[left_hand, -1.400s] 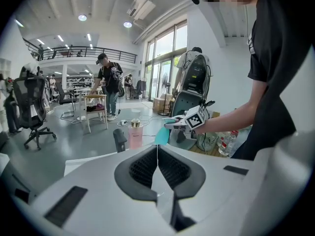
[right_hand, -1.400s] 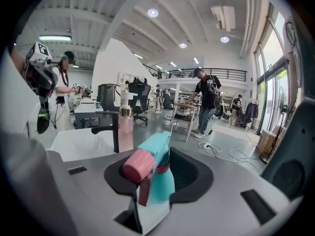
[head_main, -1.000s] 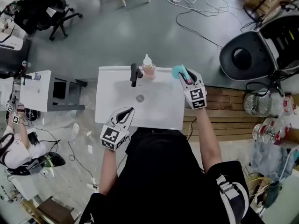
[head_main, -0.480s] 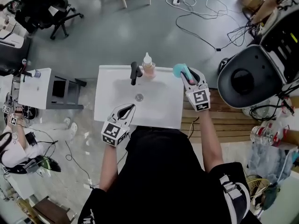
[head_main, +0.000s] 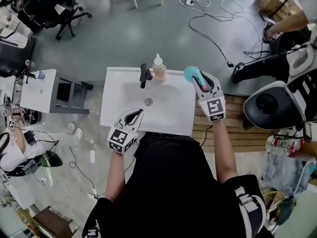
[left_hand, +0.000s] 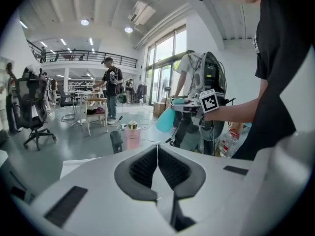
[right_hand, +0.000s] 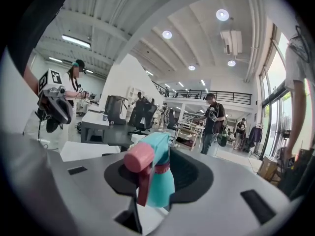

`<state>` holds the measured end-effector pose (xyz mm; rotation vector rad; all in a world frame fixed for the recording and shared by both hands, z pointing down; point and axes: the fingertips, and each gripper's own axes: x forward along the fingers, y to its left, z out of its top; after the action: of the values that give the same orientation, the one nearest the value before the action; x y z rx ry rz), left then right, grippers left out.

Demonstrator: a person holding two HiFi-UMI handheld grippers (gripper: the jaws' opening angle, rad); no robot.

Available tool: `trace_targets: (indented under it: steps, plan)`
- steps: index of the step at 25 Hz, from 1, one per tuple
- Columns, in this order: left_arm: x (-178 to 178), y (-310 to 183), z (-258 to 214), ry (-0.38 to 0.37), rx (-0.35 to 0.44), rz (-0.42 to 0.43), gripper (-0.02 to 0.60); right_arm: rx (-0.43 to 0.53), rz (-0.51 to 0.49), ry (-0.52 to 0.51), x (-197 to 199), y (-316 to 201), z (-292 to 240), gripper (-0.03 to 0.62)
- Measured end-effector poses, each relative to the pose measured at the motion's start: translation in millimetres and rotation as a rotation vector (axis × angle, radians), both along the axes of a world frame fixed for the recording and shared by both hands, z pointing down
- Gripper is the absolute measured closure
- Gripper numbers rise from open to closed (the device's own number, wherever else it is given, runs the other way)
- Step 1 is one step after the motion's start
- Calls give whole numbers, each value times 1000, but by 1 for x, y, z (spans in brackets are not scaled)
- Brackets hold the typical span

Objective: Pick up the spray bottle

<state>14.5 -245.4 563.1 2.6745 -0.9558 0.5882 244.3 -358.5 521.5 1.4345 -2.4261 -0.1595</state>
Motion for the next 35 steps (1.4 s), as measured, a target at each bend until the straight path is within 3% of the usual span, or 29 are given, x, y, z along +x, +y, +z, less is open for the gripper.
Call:
trace_targets:
  steps: [35]
  plan:
    - [2, 3, 1, -21, 8, -25, 558, -1, -48, 28, -7, 9, 8, 450]
